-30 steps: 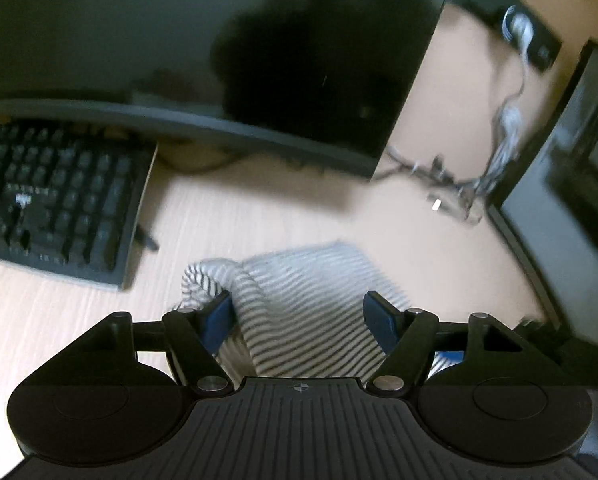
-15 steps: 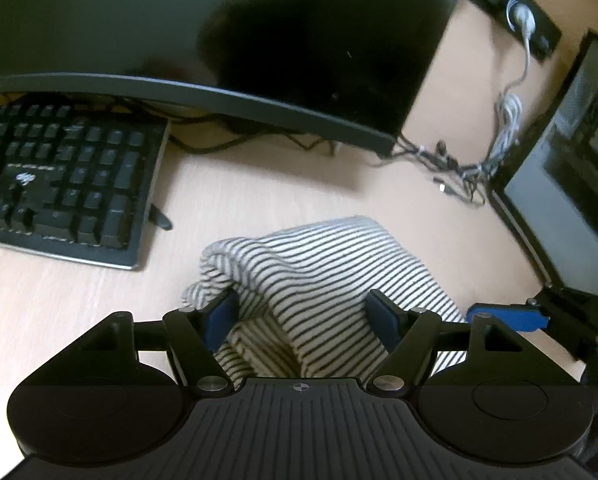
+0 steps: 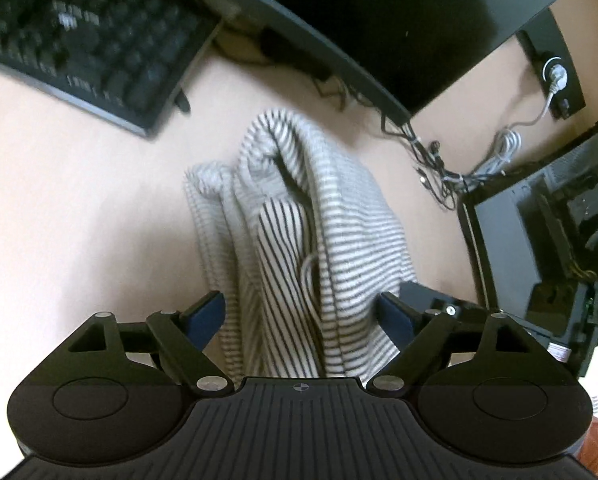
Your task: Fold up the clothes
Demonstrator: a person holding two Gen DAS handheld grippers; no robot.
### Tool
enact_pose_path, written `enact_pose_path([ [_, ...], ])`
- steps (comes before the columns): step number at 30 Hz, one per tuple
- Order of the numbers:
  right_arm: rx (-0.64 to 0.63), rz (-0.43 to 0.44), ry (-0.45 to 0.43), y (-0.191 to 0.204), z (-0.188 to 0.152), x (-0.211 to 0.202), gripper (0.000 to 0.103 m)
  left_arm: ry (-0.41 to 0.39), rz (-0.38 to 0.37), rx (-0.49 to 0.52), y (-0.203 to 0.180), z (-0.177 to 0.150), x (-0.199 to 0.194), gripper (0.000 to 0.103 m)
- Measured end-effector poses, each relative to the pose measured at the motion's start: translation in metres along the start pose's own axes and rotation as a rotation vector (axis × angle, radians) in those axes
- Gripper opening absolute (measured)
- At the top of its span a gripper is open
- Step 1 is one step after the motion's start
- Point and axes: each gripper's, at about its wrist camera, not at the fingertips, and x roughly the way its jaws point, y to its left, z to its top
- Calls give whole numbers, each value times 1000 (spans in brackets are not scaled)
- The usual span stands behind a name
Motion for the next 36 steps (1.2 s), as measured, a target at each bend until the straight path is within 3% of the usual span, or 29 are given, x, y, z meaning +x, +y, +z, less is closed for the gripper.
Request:
enact_pose_path([
  [4,-45,43,39,11,4,9,92,-5,-42,-47,11,0,4,82],
  [7,-117,26,54,35,6,24,90,-23,-54,-86,21,-2,-1,73],
  [9,-185,18,42,55,7,29,76,-54,-41,-103,28,-6,-12,74],
  [12,-263,49,39,83,13,38,65,-105,-15,-132,40,-7,-31,75],
  [18,-431,13,48,130,16,66,65,-167,16,-167,64,-1,-47,71],
  [23,-493,-55,47,139,11,75,71,-175,35,-160,71,7,-46,67],
  [25,-486,-73,38,135,10,72,74,-198,68,-128,64,12,-54,67],
  [29,-520,-120,4,134,4,69,77,-329,157,9,35,26,-88,67],
  [32,-533,-146,-17,139,-3,69,78,-388,104,93,14,39,-97,66],
  [36,-597,-190,-54,151,-14,69,79,-323,68,81,17,44,-68,62],
])
